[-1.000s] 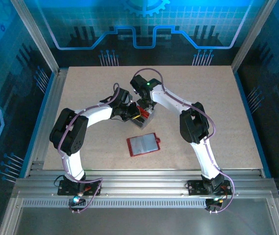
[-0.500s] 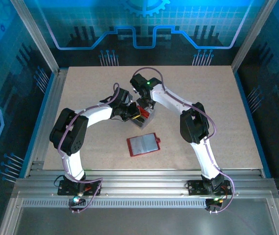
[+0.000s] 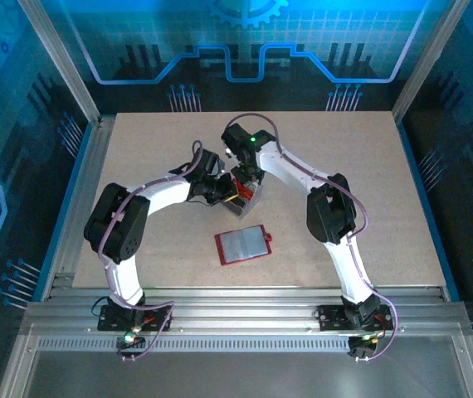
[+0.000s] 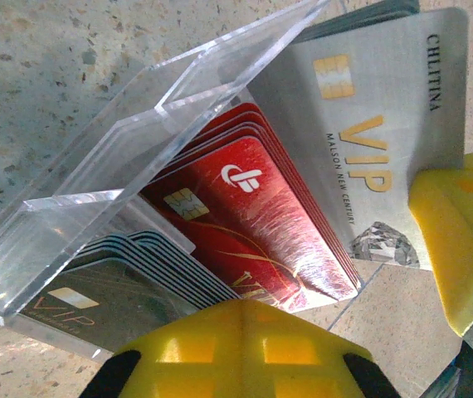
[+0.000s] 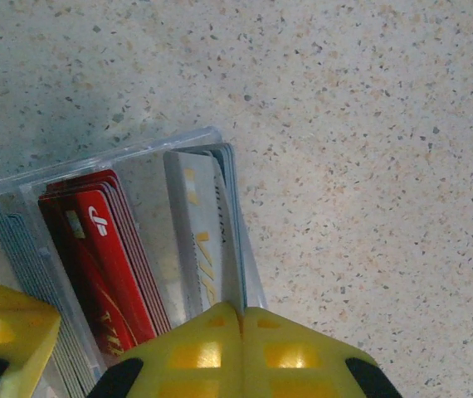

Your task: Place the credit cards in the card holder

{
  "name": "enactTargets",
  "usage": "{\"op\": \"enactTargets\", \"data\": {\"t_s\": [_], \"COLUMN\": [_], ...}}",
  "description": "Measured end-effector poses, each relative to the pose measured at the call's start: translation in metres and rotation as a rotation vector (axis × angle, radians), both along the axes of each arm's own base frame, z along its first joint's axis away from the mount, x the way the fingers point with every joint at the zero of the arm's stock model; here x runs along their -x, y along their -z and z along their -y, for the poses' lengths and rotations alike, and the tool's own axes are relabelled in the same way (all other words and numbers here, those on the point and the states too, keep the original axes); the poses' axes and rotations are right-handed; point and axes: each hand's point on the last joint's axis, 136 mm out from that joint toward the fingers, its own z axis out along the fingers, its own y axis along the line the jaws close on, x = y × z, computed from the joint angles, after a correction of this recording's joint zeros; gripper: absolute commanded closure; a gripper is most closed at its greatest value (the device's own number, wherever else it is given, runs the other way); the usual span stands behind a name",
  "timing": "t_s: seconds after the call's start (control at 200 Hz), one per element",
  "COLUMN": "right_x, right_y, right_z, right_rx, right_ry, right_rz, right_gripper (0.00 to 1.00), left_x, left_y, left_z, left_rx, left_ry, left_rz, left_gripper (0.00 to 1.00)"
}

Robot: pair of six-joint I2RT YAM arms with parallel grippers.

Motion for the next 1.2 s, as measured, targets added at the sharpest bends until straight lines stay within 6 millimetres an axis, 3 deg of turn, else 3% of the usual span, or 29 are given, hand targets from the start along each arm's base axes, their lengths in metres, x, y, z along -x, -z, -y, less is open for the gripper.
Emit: {"op": "enactTargets", "data": {"t_s": [0.52, 1.201], "right_x": [0.004, 0.011], "right_y": [0.000, 0.001], "right_z": [0.000, 0.013], "right_rx": [-0.055, -0.082], "right_ry": [0.012, 0.070], "right_rz": [-0.049, -0.123], "right_gripper": [1.00, 0.90], "left_x": [0.000, 0.001], "left_y": [0.000, 0.000], "left_z": [0.000, 0.001], "left_rx": [0.000, 0.004], "left_ry": [0.000, 0.004], "left_rz": [0.001, -0.002], "left_gripper": [1.00, 1.00]}}
